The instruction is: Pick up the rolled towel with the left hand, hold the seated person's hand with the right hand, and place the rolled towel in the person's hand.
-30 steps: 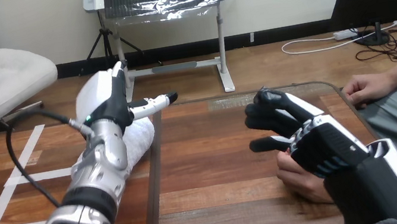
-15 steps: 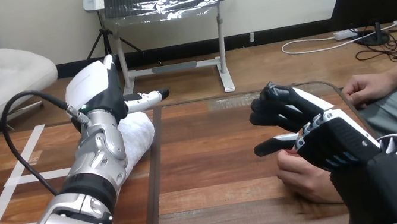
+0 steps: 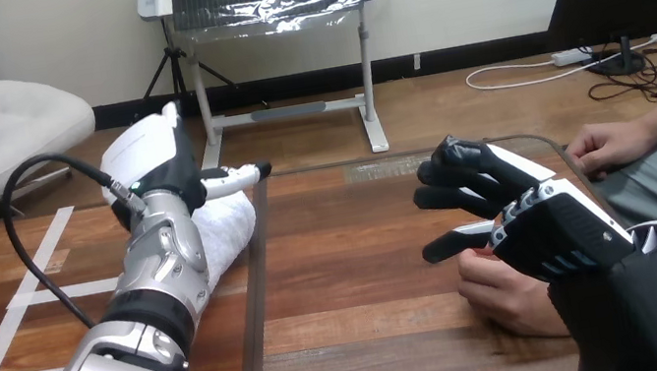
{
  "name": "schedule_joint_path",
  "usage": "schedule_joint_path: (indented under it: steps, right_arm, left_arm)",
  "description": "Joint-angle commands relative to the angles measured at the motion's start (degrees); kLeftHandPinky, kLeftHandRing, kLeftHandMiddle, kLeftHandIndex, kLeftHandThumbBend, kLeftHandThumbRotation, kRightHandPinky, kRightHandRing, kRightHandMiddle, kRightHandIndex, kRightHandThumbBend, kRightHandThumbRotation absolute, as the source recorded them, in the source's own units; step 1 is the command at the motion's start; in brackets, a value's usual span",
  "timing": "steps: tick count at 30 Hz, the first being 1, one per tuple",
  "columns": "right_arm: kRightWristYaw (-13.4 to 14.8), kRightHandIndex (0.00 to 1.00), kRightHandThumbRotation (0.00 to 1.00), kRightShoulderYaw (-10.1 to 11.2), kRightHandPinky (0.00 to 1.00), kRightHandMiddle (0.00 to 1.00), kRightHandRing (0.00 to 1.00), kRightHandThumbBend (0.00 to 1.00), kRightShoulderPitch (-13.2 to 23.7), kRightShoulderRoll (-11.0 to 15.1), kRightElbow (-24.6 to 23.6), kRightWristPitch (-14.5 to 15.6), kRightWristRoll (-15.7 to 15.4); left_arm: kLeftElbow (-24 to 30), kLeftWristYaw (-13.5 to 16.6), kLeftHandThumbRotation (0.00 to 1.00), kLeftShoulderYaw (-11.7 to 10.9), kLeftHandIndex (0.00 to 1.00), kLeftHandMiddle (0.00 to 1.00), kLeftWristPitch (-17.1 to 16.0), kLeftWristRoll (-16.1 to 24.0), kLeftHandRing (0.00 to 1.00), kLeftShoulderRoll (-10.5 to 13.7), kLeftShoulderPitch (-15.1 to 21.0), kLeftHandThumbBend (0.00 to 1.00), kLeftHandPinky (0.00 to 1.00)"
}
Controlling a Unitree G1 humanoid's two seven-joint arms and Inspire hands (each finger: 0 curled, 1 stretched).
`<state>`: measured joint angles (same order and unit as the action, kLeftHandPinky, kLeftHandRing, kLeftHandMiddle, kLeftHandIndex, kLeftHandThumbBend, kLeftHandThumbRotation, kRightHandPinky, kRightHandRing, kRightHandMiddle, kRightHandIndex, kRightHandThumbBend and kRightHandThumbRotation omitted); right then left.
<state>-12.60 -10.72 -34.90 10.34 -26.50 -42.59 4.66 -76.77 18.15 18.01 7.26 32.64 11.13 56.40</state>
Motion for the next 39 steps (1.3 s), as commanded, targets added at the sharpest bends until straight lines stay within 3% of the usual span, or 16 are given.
schedule_joint_path:
  steps: [1, 14, 23, 39]
  right_arm:
    - [0.24, 0.85, 1.00, -0.14, 0.62, 0.83, 0.80, 0.98, 2.41, -0.82, 0.28, -1.55, 0.66]
    - [-0.18, 0.85, 1.00, -0.33, 0.63, 0.84, 0.81, 0.96, 2.49, -0.26, 0.28, -1.72, 1.33]
    - [-0.13, 0.85, 1.00, -0.36, 0.63, 0.84, 0.81, 0.96, 2.49, -0.30, -0.03, -1.42, 1.34]
    - [-2.68, 0.86, 1.00, -0.72, 0.70, 0.85, 0.85, 0.98, 1.91, 2.05, -1.24, -0.31, 5.23]
  left_arm:
    - [0.20, 0.35, 0.62, 1.51, 1.00, 1.00, 0.73, 1.32, 1.00, 0.92, 3.83, 0.89, 1.00]
    - [0.07, -0.60, 0.62, 2.45, 1.00, 1.00, 2.36, 0.86, 1.00, 0.68, 3.77, 0.91, 1.00]
    - [0.08, -1.26, 0.59, 1.13, 1.00, 1.00, 3.01, -0.85, 1.00, 0.34, 3.63, 0.91, 1.00]
    - [-0.16, -2.67, 0.55, 1.66, 1.00, 1.00, 5.35, -0.74, 1.00, 0.01, 2.91, 0.91, 1.00]
